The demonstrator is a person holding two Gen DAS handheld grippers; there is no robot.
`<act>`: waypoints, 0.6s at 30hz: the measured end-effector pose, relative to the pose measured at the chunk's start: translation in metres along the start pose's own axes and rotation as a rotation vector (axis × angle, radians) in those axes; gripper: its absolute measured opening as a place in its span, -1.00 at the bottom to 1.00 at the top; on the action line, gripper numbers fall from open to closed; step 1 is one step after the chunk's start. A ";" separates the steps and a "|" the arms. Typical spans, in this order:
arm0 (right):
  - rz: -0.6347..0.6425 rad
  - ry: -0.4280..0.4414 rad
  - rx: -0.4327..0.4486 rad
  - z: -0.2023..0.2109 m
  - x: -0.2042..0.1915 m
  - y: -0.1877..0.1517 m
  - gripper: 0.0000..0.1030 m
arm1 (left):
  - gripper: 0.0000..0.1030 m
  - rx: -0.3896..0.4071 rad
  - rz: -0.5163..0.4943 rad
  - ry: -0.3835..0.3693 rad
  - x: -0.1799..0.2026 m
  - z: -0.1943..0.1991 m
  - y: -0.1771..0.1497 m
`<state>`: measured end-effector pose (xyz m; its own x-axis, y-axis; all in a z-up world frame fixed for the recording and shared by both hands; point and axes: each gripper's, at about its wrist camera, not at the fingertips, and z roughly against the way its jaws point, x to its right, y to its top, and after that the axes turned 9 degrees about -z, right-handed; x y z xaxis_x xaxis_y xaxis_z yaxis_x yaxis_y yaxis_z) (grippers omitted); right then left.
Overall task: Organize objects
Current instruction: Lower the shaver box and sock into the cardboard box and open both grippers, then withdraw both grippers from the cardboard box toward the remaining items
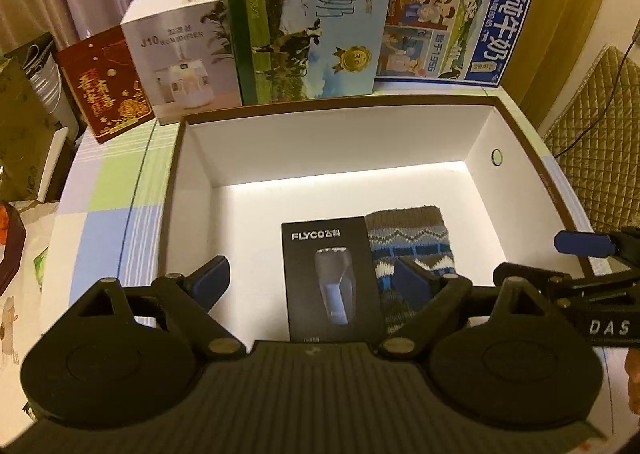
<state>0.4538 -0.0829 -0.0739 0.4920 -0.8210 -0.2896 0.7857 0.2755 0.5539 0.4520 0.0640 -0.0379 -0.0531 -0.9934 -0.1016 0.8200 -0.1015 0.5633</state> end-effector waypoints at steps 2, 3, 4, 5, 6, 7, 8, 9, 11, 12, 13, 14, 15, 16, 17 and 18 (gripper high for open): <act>0.002 0.003 0.008 0.007 -0.001 -0.002 0.67 | 0.68 0.007 0.005 -0.003 -0.001 0.010 -0.005; 0.003 0.003 0.014 0.011 -0.002 -0.003 0.67 | 0.68 0.011 0.007 -0.003 -0.001 0.015 -0.008; 0.004 0.004 0.020 0.015 -0.002 -0.005 0.68 | 0.68 0.015 0.006 -0.003 0.000 0.019 -0.010; 0.007 0.005 0.026 0.019 -0.003 -0.006 0.68 | 0.68 0.018 0.007 -0.001 0.000 0.024 -0.013; 0.010 0.007 0.030 0.022 -0.004 -0.007 0.68 | 0.69 0.021 0.008 -0.001 0.001 0.029 -0.016; 0.011 0.008 0.034 0.026 -0.005 -0.009 0.69 | 0.69 0.022 0.011 -0.002 0.001 0.033 -0.018; 0.012 0.010 0.037 0.030 -0.006 -0.010 0.69 | 0.69 0.024 0.017 -0.002 0.001 0.037 -0.021; 0.014 0.012 0.040 0.033 -0.007 -0.012 0.69 | 0.69 0.027 0.021 -0.001 0.002 0.042 -0.024; 0.018 0.019 0.046 0.040 -0.009 -0.015 0.70 | 0.69 0.033 0.027 -0.002 0.003 0.050 -0.029; 0.020 0.024 0.050 0.044 -0.010 -0.017 0.70 | 0.69 0.035 0.029 -0.003 0.004 0.054 -0.032; 0.022 0.027 0.052 0.048 -0.011 -0.019 0.70 | 0.69 0.038 0.030 -0.006 0.005 0.058 -0.035; 0.023 0.029 0.053 0.051 -0.012 -0.022 0.70 | 0.70 0.039 0.028 -0.008 0.007 0.062 -0.038; 0.024 0.031 0.054 0.054 -0.013 -0.024 0.70 | 0.70 0.041 0.027 -0.008 0.008 0.065 -0.040; 0.028 0.034 0.055 0.058 -0.014 -0.026 0.71 | 0.70 0.042 0.028 -0.009 0.010 0.069 -0.043; 0.031 0.036 0.057 0.061 -0.015 -0.027 0.71 | 0.70 0.044 0.028 -0.010 0.011 0.072 -0.046; 0.033 0.038 0.059 0.064 -0.016 -0.030 0.71 | 0.71 0.046 0.029 -0.012 0.012 0.074 -0.048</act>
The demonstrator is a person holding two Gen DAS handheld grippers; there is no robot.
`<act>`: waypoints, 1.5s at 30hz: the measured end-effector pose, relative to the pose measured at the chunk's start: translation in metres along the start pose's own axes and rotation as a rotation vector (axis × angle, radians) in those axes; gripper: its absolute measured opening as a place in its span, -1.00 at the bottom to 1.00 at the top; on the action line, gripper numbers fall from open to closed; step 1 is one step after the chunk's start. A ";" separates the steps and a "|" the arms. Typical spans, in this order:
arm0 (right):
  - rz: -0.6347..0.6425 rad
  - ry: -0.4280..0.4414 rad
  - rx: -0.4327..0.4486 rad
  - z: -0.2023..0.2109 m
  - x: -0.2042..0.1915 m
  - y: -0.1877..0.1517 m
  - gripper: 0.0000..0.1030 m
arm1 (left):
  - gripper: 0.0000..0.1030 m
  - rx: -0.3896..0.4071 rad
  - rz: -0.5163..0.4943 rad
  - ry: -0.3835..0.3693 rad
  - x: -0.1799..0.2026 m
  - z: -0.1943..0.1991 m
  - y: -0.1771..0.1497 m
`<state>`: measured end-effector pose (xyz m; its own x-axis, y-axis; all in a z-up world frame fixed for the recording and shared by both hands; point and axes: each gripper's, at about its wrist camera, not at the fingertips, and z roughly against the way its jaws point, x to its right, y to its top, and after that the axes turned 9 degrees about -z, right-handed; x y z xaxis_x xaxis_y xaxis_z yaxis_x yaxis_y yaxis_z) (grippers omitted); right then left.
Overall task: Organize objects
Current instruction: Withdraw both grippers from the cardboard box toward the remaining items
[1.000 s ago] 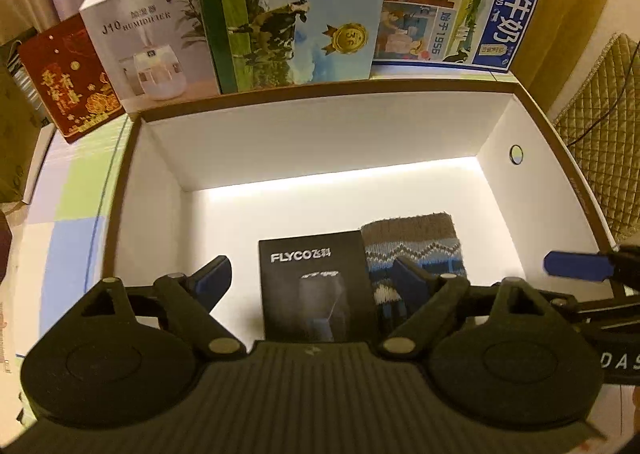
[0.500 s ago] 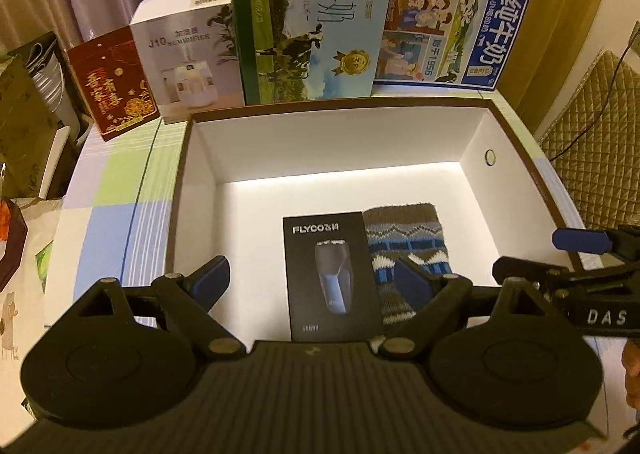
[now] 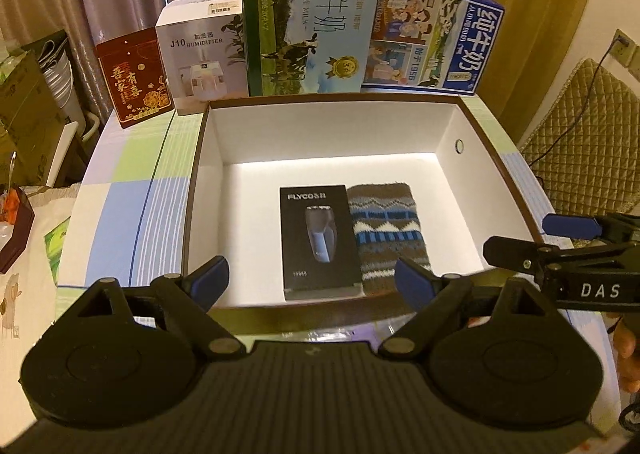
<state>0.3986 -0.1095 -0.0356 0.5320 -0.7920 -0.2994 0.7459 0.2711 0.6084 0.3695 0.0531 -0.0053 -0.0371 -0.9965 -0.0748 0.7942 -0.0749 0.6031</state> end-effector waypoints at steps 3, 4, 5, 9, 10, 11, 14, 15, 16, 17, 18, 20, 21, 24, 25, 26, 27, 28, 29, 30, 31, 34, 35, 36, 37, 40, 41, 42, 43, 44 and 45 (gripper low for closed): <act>0.003 0.006 0.002 0.009 -0.003 -0.005 0.72 | 0.71 0.004 0.005 -0.002 0.004 0.009 -0.007; 0.004 0.009 0.003 0.011 -0.003 -0.007 0.72 | 0.71 0.005 0.006 -0.003 0.005 0.011 -0.009; 0.006 0.010 0.004 0.014 -0.004 -0.008 0.72 | 0.71 0.007 0.007 -0.004 0.006 0.014 -0.011; 0.009 0.014 0.008 0.024 -0.006 -0.017 0.73 | 0.72 0.014 0.010 -0.006 0.009 0.024 -0.020; 0.010 0.016 0.007 0.026 -0.006 -0.020 0.73 | 0.73 0.012 0.011 -0.006 0.010 0.025 -0.023; 0.010 0.017 0.005 0.028 -0.006 -0.023 0.73 | 0.73 0.008 0.012 -0.006 0.010 0.027 -0.026; 0.008 0.018 -0.004 0.033 -0.004 -0.033 0.73 | 0.73 -0.006 0.021 -0.006 0.012 0.030 -0.037; 0.007 0.018 -0.007 0.034 -0.003 -0.037 0.73 | 0.73 -0.013 0.023 -0.007 0.012 0.031 -0.042; 0.007 0.017 -0.012 0.035 -0.002 -0.040 0.73 | 0.73 -0.019 0.024 -0.007 0.012 0.032 -0.046; 0.006 0.016 -0.017 0.036 -0.001 -0.045 0.73 | 0.73 -0.025 0.026 -0.007 0.013 0.033 -0.050; 0.007 0.016 -0.023 0.037 0.000 -0.049 0.73 | 0.73 -0.031 0.027 -0.008 0.013 0.034 -0.055; 0.011 0.022 -0.036 0.039 0.002 -0.058 0.73 | 0.73 -0.041 0.032 -0.011 0.014 0.036 -0.064; 0.014 0.022 -0.040 0.040 0.003 -0.063 0.73 | 0.73 -0.047 0.034 -0.014 0.014 0.038 -0.069; 0.018 0.017 -0.058 0.043 0.007 -0.076 0.73 | 0.73 -0.066 0.043 -0.019 0.014 0.040 -0.083; 0.017 0.016 -0.065 0.044 0.009 -0.081 0.73 | 0.73 -0.074 0.047 -0.021 0.014 0.040 -0.087; 0.015 0.013 -0.073 0.045 0.010 -0.086 0.73 | 0.73 -0.082 0.050 -0.022 0.014 0.040 -0.091; 0.012 0.009 -0.082 0.045 0.013 -0.090 0.73 | 0.73 -0.091 0.053 -0.024 0.015 0.040 -0.096; 0.009 0.004 -0.090 0.046 0.015 -0.094 0.73 | 0.73 -0.103 0.055 -0.026 0.015 0.040 -0.100; 0.006 -0.003 -0.098 0.046 0.018 -0.098 0.73 | 0.73 -0.110 0.056 -0.028 0.016 0.040 -0.104; 0.003 -0.010 -0.105 0.046 0.020 -0.101 0.73 | 0.73 -0.120 0.057 -0.030 0.017 0.039 -0.108; -0.001 -0.014 -0.110 0.047 0.022 -0.106 0.73 | 0.73 -0.129 0.059 -0.030 0.017 0.039 -0.112; -0.006 -0.017 -0.128 0.048 0.025 -0.116 0.73 | 0.73 -0.157 0.063 -0.033 0.017 0.037 -0.123; -0.005 -0.018 -0.135 0.047 0.026 -0.119 0.73 | 0.73 -0.166 0.063 -0.033 0.016 0.036 -0.126; -0.001 -0.015 -0.142 0.046 0.025 -0.121 0.73 | 0.73 -0.175 0.062 -0.032 0.016 0.035 -0.128; 0.003 -0.012 -0.146 0.046 0.025 -0.125 0.73 | 0.73 -0.184 0.061 -0.031 0.016 0.034 -0.131; 0.026 0.003 -0.156 0.043 0.019 -0.130 0.73 | 0.73 -0.204 0.062 -0.032 0.016 0.030 -0.138; 0.037 0.010 -0.157 0.042 0.017 -0.132 0.73 | 0.73 -0.209 0.062 -0.034 0.016 0.029 -0.140; 0.048 0.016 -0.159 0.041 0.014 -0.134 0.73 | 0.73 -0.215 0.063 -0.034 0.015 0.027 -0.142; 0.060 0.020 -0.164 0.039 0.011 -0.135 0.73 | 0.73 -0.222 0.065 -0.033 0.015 0.026 -0.144; 0.071 0.026 -0.169 0.037 0.008 -0.136 0.73 | 0.73 -0.225 0.066 -0.033 0.014 0.025 -0.145; 0.080 0.032 -0.175 0.034 0.005 -0.137 0.73 | 0.73 -0.230 0.067 -0.032 0.013 0.024 -0.147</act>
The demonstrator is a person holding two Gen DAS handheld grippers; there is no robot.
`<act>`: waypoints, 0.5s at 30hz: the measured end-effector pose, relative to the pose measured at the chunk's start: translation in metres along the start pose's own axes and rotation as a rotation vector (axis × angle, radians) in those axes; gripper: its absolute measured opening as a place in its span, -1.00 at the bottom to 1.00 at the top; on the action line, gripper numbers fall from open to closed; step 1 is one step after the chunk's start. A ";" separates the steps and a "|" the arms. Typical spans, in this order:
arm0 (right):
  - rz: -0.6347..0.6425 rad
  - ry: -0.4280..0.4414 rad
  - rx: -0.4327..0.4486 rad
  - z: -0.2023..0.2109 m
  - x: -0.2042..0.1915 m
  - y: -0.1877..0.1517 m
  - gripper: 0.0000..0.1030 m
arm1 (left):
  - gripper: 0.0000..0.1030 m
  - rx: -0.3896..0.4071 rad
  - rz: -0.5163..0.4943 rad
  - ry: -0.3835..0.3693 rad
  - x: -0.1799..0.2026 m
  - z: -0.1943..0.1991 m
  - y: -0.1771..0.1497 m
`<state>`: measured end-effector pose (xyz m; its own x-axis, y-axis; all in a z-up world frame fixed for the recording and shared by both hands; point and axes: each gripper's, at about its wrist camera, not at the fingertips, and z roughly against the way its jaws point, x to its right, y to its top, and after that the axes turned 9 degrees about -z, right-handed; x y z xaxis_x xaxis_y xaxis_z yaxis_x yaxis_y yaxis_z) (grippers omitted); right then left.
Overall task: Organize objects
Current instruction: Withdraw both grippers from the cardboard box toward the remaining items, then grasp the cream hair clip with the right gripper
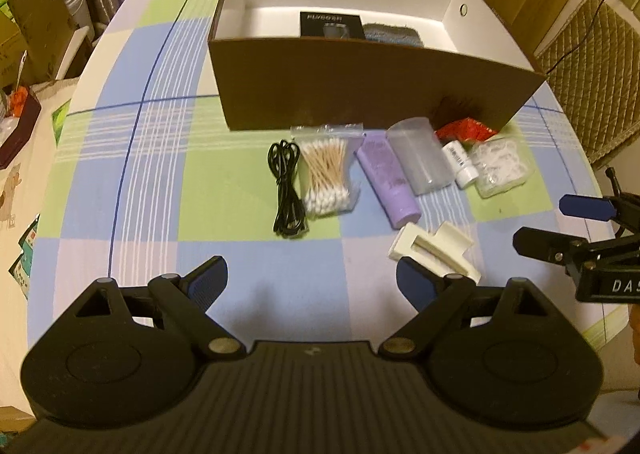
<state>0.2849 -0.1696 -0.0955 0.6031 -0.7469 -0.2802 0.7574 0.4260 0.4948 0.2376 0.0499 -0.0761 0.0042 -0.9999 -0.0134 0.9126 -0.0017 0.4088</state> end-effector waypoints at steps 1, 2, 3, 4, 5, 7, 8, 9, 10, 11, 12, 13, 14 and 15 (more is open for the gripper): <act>0.010 0.005 -0.006 -0.002 -0.003 -0.001 0.73 | 0.73 -0.003 0.000 0.001 -0.001 -0.001 -0.001; 0.017 0.008 -0.011 -0.005 -0.005 -0.001 0.73 | 0.73 -0.006 0.001 0.002 -0.001 -0.002 -0.002; 0.025 0.011 -0.017 -0.008 -0.007 -0.002 0.73 | 0.73 -0.008 0.002 0.002 -0.002 -0.003 -0.004; 0.031 0.016 -0.024 -0.010 -0.008 -0.002 0.73 | 0.73 -0.011 0.005 0.001 -0.003 -0.004 -0.005; 0.037 0.022 -0.031 -0.013 -0.010 -0.002 0.73 | 0.73 -0.013 0.007 0.001 -0.005 -0.004 -0.006; 0.049 0.028 -0.046 -0.018 -0.013 -0.003 0.73 | 0.73 -0.018 0.012 0.003 -0.008 -0.006 -0.007; 0.056 0.030 -0.053 -0.021 -0.015 -0.003 0.73 | 0.73 -0.021 0.015 0.005 -0.010 -0.007 -0.008; 0.065 0.036 -0.061 -0.024 -0.016 -0.004 0.73 | 0.73 -0.022 0.018 0.006 -0.012 -0.007 -0.009; 0.074 0.039 -0.067 -0.026 -0.018 -0.005 0.73 | 0.73 -0.023 0.021 0.008 -0.013 -0.008 -0.010; 0.084 0.041 -0.077 -0.030 -0.020 -0.006 0.73 | 0.73 -0.025 0.023 0.010 -0.015 -0.008 -0.011; 0.093 0.043 -0.084 -0.033 -0.022 -0.007 0.73 | 0.73 -0.030 0.025 0.012 -0.017 -0.010 -0.011; 0.104 0.047 -0.089 -0.036 -0.024 -0.007 0.72 | 0.73 -0.033 0.027 0.013 -0.018 -0.011 -0.012; 0.112 0.049 -0.093 -0.038 -0.025 -0.008 0.72 | 0.73 -0.036 0.029 0.014 -0.020 -0.012 -0.013; 0.120 0.053 -0.098 -0.041 -0.027 -0.008 0.72 | 0.73 -0.038 0.030 0.015 -0.021 -0.013 -0.013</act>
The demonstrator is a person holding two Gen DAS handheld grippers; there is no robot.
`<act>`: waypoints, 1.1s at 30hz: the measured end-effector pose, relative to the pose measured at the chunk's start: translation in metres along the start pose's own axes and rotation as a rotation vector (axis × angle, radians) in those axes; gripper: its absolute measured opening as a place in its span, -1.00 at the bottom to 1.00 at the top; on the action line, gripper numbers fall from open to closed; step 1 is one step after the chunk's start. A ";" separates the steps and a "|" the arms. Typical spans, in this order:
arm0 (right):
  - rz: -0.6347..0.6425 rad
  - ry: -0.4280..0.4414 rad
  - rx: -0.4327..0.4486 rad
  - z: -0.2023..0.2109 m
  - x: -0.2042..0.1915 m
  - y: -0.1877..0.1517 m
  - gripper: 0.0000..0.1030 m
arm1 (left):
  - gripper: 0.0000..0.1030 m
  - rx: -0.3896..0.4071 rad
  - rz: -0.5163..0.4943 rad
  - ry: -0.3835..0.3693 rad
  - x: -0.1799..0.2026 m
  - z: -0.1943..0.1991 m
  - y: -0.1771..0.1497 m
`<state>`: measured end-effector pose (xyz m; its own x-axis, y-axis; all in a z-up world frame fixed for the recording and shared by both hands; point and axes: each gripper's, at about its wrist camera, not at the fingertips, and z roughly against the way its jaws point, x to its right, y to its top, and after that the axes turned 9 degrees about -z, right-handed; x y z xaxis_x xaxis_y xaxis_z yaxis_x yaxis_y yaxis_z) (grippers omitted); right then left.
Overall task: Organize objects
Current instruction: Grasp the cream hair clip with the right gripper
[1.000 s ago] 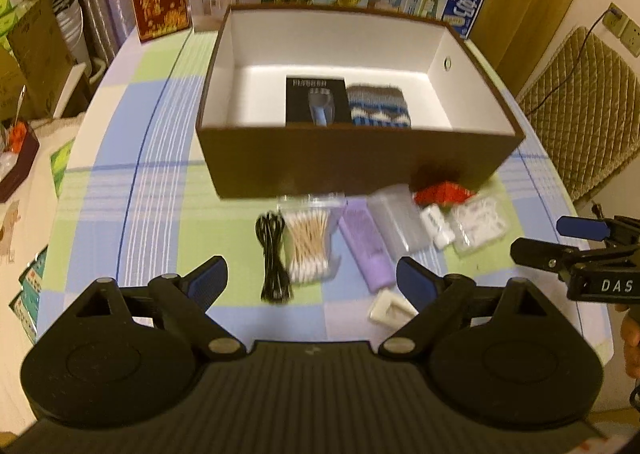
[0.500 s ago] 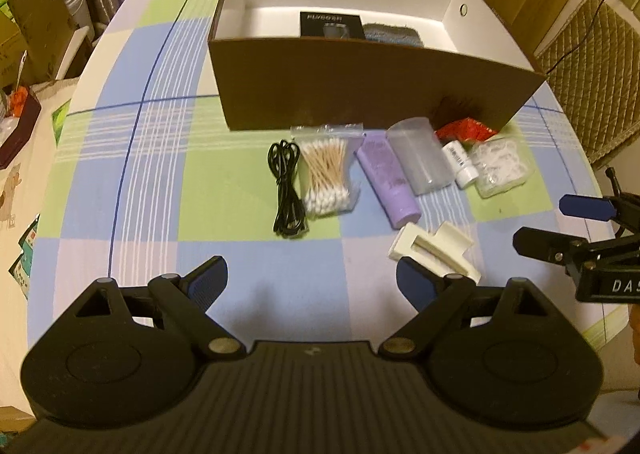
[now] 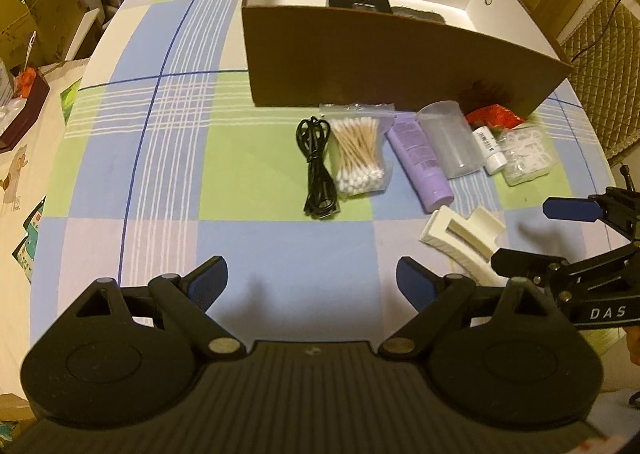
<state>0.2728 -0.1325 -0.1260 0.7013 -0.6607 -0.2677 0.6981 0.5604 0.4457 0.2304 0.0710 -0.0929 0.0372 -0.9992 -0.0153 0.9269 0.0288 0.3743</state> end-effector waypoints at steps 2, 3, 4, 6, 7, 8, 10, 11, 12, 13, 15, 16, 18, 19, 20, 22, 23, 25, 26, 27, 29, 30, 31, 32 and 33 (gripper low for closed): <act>0.018 0.003 -0.010 -0.006 -0.002 0.000 0.66 | 0.73 -0.003 0.003 0.001 -0.002 -0.003 -0.001; 0.029 0.004 -0.016 -0.009 -0.004 0.000 0.62 | 0.73 -0.006 0.005 0.001 -0.003 -0.004 -0.001; 0.043 0.007 -0.022 -0.012 -0.005 -0.001 0.53 | 0.73 -0.008 0.006 0.001 -0.004 -0.005 -0.001; 0.068 0.005 -0.031 -0.019 -0.007 -0.002 0.46 | 0.73 -0.010 0.009 0.002 -0.005 -0.007 -0.002; 0.081 0.002 -0.034 -0.022 -0.009 -0.003 0.42 | 0.73 -0.011 0.009 0.001 -0.005 -0.008 -0.003; 0.095 0.001 -0.036 -0.025 -0.010 -0.003 0.33 | 0.73 -0.012 0.009 0.000 -0.006 -0.009 -0.003; 0.122 -0.008 -0.041 -0.031 -0.013 -0.005 0.24 | 0.73 -0.016 0.010 0.001 -0.007 -0.011 -0.003; 0.135 -0.014 -0.043 -0.034 -0.014 -0.005 0.22 | 0.73 -0.017 0.010 0.001 -0.007 -0.011 -0.003; 0.145 -0.021 -0.042 -0.036 -0.015 -0.006 0.21 | 0.73 -0.018 0.010 0.001 -0.008 -0.012 -0.003; 0.154 -0.030 -0.042 -0.038 -0.016 -0.006 0.19 | 0.73 -0.019 0.010 0.002 -0.008 -0.012 -0.004; 0.166 -0.042 -0.040 -0.042 -0.017 -0.005 0.17 | 0.73 -0.018 0.010 0.001 -0.009 -0.013 -0.004; 0.169 -0.046 -0.042 -0.044 -0.017 -0.006 0.16 | 0.73 -0.018 0.010 0.002 -0.008 -0.012 -0.004; 0.173 -0.051 -0.045 -0.046 -0.017 -0.006 0.15 | 0.73 -0.017 0.010 0.002 -0.009 -0.013 -0.003; 0.175 -0.052 -0.046 -0.047 -0.016 -0.006 0.14 | 0.73 -0.016 0.010 0.001 -0.009 -0.013 -0.003; 0.179 -0.054 -0.045 -0.048 -0.017 -0.007 0.13 | 0.73 -0.015 0.010 0.000 -0.009 -0.013 -0.003; 0.185 -0.061 -0.047 -0.050 -0.017 -0.008 0.07 | 0.73 -0.013 0.010 0.000 -0.010 -0.014 -0.002; 0.186 -0.063 -0.049 -0.050 -0.016 -0.008 0.01 | 0.73 -0.012 0.009 -0.001 -0.010 -0.015 -0.001; 0.187 -0.061 -0.053 -0.051 -0.015 -0.008 -0.16 | 0.73 -0.007 0.006 -0.004 -0.010 -0.015 0.001; 0.187 -0.060 -0.055 -0.052 -0.015 -0.009 -0.17 | 0.73 -0.005 0.004 -0.006 -0.010 -0.016 0.002; 0.188 -0.061 -0.054 -0.051 -0.015 -0.009 -0.18 | 0.73 -0.003 0.003 -0.007 -0.010 -0.016 0.003; 0.193 -0.070 -0.045 -0.049 -0.014 -0.009 -0.20 | 0.73 0.001 0.001 -0.008 -0.010 -0.017 0.005; 0.188 -0.068 -0.040 -0.047 -0.013 -0.009 -0.21 | 0.73 0.004 0.000 -0.009 -0.010 -0.018 0.006; 0.176 -0.062 -0.037 -0.044 -0.011 -0.009 -0.21 | 0.72 0.007 -0.001 -0.011 -0.010 -0.018 0.007; 0.157 -0.059 -0.030 -0.040 -0.008 -0.007 -0.21 | 0.72 0.010 -0.001 -0.011 -0.010 -0.019 0.009; 0.143 -0.060 -0.023 -0.037 -0.005 -0.006 -0.21 | 0.72 0.014 -0.002 -0.011 -0.010 -0.020 0.011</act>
<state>0.2702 -0.1138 -0.1589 0.7841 -0.6019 -0.1510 0.5957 0.6616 0.4554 0.2473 0.0818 -0.1072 0.0316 -0.9995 -0.0062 0.9216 0.0267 0.3873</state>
